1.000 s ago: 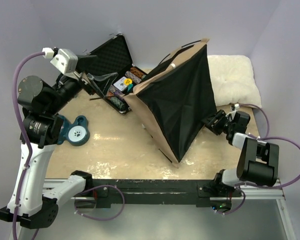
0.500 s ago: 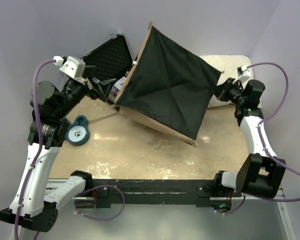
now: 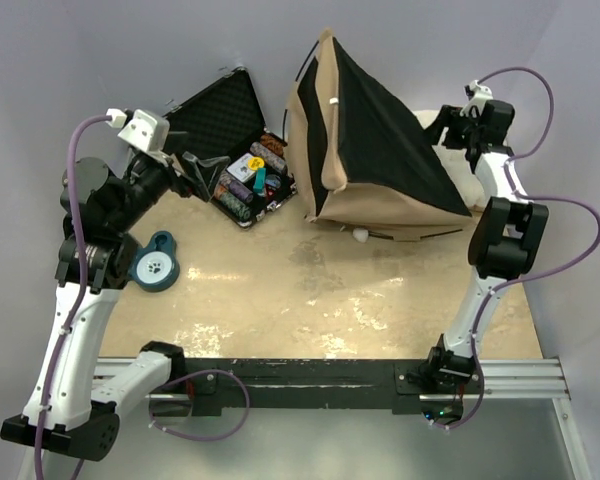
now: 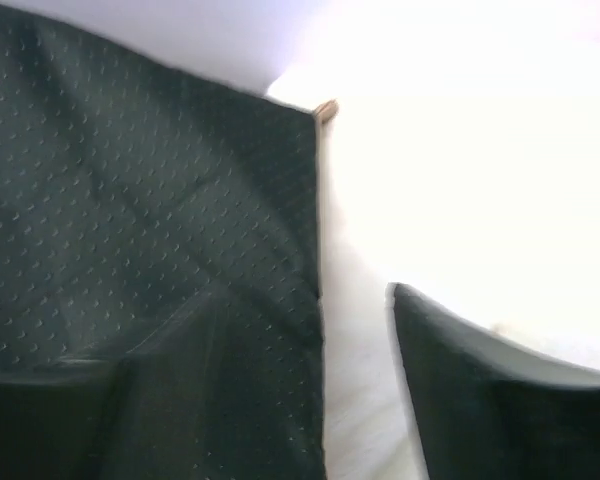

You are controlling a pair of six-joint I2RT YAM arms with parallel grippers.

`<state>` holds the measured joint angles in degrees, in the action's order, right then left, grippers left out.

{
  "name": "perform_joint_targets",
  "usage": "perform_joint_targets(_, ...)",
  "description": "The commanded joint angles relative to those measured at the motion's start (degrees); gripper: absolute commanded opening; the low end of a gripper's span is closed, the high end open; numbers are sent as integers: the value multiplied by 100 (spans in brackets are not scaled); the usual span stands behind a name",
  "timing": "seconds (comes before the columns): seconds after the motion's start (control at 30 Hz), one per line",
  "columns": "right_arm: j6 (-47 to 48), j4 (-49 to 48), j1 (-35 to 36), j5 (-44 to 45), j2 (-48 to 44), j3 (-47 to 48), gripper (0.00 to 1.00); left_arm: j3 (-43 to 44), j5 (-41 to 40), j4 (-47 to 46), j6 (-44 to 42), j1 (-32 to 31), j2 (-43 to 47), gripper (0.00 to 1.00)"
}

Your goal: Set up the pet tent

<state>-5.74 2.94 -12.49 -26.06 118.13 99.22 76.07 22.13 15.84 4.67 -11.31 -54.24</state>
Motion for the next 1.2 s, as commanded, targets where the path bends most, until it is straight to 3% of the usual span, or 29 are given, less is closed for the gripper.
perform_joint_targets(0.0, 512, 93, 10, 374, -324, 888, 85, 57, 195, 218, -36, 85, 54, 100)
perform_joint_targets(0.07, 539, 137, 1, 190, -579, 871, 91, 13, 230, 384, -53, 103, -34, 100)
perform_joint_targets(0.2, 820, 41, 10, -424, -1588, 319, 93, 214, 756, 928, -282, 295, -446, 100)
perform_joint_targets(0.3, 986, 66, 1, -925, -2292, -68, 96, 461, 1781, 1395, -440, 576, -877, 100)
perform_joint_targets(0.43, 1626, 645, 54, -1804, -3214, -499, 98, 373, 3261, 1300, -765, 929, -1089, 100)
perform_joint_targets(0.6, 2987, 1663, 791, -1682, -4165, -1132, 99, 5, 3123, 774, -520, 938, -1037, 100)
perform_joint_targets(0.77, 4360, 2597, 1204, -2218, -4386, -1282, 99, -575, 2675, -588, 490, 938, -510, 99)
perform_joint_targets(0.93, 5756, 3361, 2135, -2255, -4280, -1493, 97, -374, 3516, -82, -53, 938, -632, 98)
perform_joint_targets(1.17, 6374, 2442, 2602, -2184, -4491, -2310, 95, -725, 3930, -80, -440, 929, -307, 97)
